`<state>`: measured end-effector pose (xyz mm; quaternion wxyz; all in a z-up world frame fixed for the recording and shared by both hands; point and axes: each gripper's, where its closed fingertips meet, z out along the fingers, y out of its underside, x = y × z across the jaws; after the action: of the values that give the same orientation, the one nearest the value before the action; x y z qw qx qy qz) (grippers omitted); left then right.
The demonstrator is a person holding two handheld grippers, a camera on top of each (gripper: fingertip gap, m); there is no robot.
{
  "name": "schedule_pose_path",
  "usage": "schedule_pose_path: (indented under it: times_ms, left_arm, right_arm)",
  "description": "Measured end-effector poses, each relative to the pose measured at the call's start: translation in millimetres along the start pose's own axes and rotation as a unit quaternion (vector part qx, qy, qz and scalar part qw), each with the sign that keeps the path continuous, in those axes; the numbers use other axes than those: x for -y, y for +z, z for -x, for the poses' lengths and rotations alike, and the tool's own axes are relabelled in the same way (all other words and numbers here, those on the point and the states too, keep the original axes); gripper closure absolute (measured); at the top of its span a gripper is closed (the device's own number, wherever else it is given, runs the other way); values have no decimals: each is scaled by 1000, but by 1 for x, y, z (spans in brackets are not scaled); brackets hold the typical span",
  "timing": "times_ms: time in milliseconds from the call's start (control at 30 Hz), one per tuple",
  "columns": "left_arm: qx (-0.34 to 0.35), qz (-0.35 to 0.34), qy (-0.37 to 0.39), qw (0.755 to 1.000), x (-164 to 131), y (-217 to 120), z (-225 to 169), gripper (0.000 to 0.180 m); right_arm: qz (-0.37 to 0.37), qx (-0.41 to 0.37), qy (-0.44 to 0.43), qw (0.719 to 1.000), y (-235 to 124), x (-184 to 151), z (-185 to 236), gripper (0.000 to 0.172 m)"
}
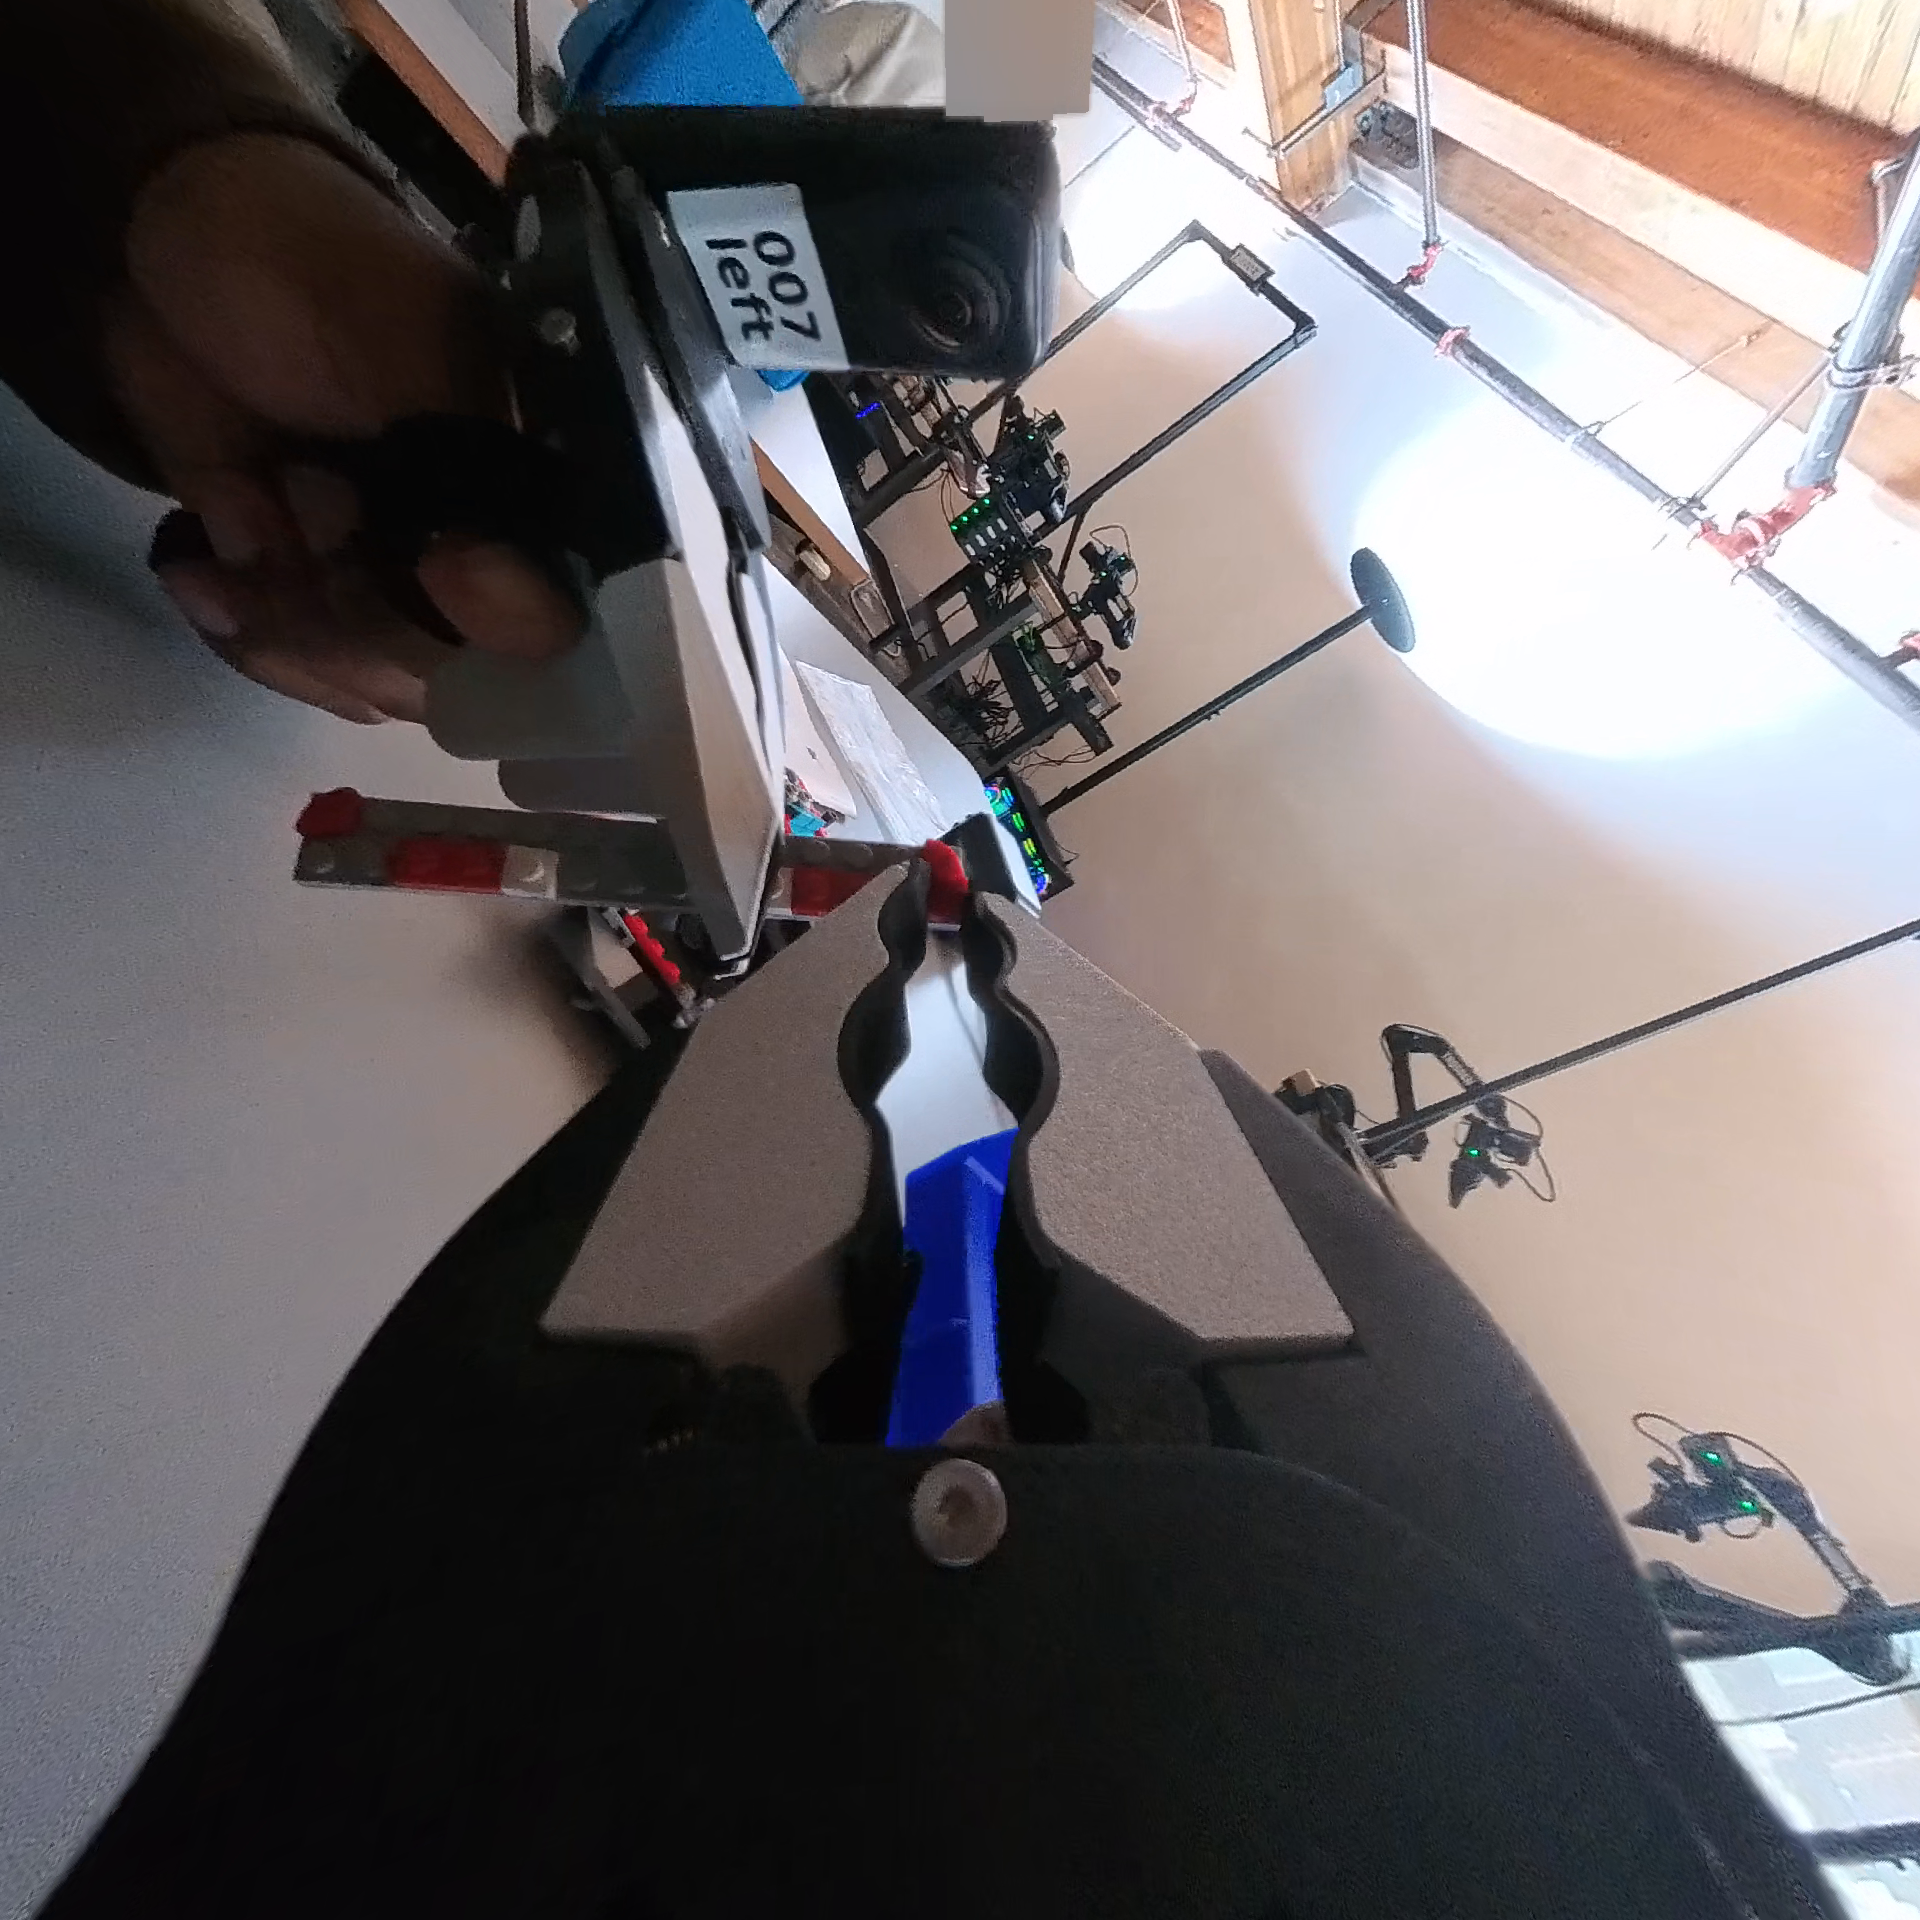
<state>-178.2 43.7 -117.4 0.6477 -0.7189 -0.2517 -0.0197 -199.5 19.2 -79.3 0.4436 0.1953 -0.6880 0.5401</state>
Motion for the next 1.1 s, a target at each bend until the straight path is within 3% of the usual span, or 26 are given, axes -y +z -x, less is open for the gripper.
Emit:
schedule_pose_path:
  times_ms: [533,1100]
  left_arm:
    - [-9,-13,-29,999,1,0,-1,172]
    - [-49,-48,-107,992,2,-1,5,172]
  right_arm:
    - [3,-14,-37,999,1,1,0,172]
    - [-12,-25,75,997,8,-7,2,172]
